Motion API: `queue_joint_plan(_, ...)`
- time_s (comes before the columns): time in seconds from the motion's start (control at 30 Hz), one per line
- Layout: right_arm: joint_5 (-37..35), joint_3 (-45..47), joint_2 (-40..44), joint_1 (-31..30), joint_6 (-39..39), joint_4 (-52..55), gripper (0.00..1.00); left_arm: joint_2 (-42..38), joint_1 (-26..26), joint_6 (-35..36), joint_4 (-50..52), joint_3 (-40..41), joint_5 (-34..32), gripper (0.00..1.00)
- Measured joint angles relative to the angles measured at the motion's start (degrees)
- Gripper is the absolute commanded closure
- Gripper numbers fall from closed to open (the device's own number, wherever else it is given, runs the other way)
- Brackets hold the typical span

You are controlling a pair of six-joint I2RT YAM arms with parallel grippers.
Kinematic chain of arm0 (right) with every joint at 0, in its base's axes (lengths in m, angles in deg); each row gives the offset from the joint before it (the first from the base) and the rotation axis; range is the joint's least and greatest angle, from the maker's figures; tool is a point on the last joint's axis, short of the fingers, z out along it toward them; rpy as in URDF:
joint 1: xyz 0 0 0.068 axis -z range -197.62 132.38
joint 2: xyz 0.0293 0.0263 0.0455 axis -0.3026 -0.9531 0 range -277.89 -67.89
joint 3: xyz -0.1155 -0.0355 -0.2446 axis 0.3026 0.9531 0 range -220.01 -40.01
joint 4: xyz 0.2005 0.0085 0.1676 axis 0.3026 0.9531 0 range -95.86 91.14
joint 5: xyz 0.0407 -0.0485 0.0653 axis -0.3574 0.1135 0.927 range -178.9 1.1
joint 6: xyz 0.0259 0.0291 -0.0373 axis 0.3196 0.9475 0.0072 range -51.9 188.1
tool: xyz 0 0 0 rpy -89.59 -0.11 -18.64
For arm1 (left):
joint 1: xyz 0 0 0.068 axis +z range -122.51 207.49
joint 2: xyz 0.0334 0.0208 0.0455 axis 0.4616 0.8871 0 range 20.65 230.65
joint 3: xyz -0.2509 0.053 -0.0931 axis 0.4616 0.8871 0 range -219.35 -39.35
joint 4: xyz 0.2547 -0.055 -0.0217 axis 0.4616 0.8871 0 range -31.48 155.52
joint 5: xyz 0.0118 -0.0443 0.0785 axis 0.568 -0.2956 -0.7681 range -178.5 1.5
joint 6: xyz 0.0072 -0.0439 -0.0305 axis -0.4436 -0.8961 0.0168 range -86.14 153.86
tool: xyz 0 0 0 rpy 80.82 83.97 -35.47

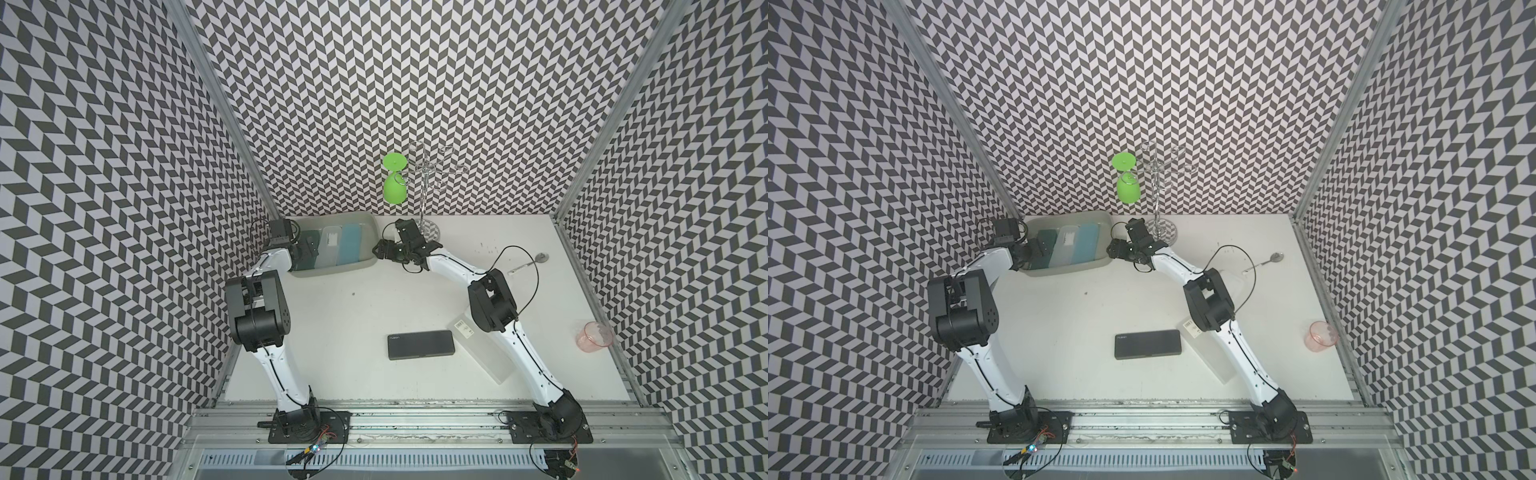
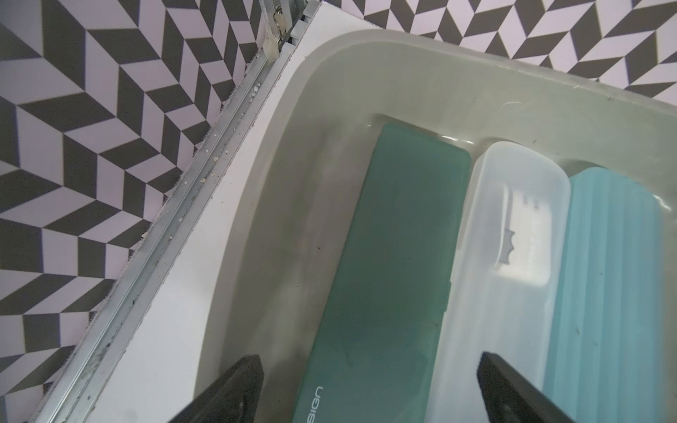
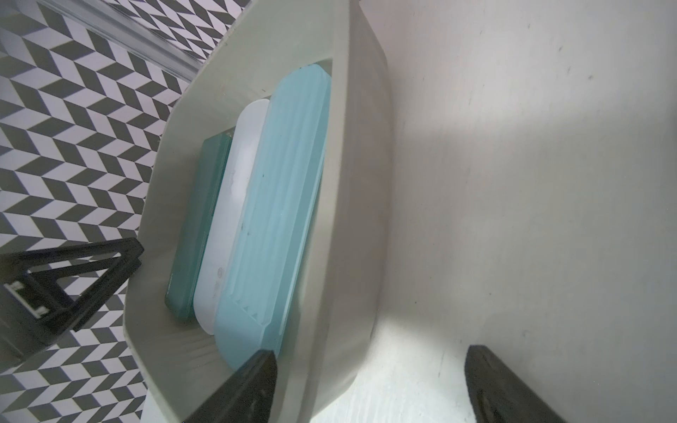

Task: Put the pencil case into the storage box
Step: Move the storage box to the center of the board.

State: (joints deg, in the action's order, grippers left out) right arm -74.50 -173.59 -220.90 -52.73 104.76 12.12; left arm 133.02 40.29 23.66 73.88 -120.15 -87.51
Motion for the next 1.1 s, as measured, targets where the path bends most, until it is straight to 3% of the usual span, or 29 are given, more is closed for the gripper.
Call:
queue_joint_plan(0.2, -0.9, -6.5, -2.8, -0.4, 1.6, 2.2, 0.23, -2.5, 0.0, -0.3, 0.3, 0.6, 0.8, 0.04)
queue_joint_plan(0.43, -0.9, -7.6, -4.4, -0.8, 4.0, 3.0, 0.25, -3.4, 0.0, -0.9, 0.4, 0.7, 1.5, 0.04)
queue_joint_plan(0.6, -0.6, -9.1, -5.3, -1.9, 5.8, 3.4, 0.45, -3.4, 0.0, -1.0, 0.4, 0.8, 1.9, 0.04)
queue_joint_plan(0.77, -1.0, -9.6, -5.2, -2.6, 6.0, 4.4, 0.51, -3.8, 0.0, -1.1, 0.5, 1.6, 2.2, 0.04)
queue_joint_plan(1.1, -2.2, 9.7, 8.0, -0.7, 2.3, 8.1, 0.57, -6.1, -1.1, -1.1, 3.5, 0.3, 3.0, 0.06)
